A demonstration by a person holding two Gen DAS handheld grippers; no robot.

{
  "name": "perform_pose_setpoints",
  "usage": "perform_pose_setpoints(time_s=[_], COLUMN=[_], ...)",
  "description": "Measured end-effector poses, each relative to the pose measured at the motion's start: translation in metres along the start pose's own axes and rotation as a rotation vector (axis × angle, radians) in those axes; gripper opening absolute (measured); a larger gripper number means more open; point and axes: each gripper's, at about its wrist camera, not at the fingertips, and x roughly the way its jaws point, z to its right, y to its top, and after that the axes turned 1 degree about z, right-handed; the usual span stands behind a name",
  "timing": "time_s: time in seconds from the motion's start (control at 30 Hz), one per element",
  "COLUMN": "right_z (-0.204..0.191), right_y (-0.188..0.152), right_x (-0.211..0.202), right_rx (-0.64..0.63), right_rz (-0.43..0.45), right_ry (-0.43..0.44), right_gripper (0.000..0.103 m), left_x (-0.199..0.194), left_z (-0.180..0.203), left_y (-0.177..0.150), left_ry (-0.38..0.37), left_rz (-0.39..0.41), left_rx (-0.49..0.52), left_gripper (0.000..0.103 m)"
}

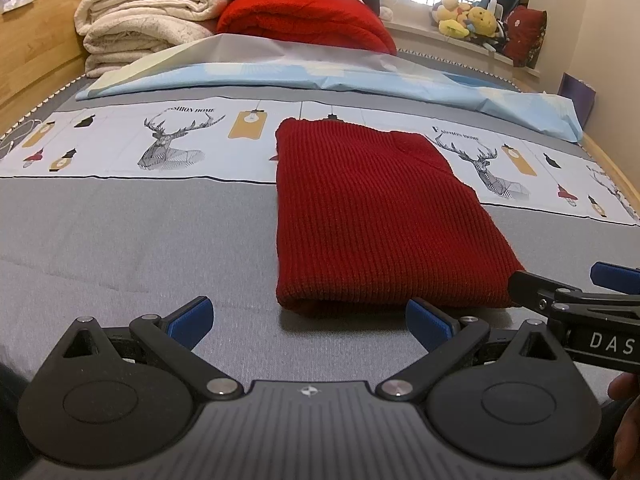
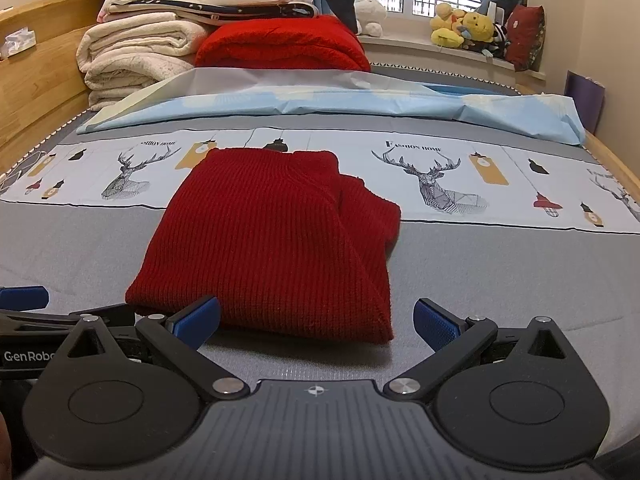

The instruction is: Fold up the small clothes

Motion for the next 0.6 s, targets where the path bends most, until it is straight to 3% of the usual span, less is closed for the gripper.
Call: perform_pose_setpoints(time_s=[0.6], right_z=[-0.0024], right_y=[0.0023], right_x=[-0.0019], right_rx=[-0.011], right_rz=[0.012], right_ry=[-0.006], right_gripper=[0.102], left_x=[-0.0006], left_z=[0.0002], left_y=[-0.0002], left_ry=[0.001], left_rz=[0.005], left_rx=[0.003], left_gripper=[0.102])
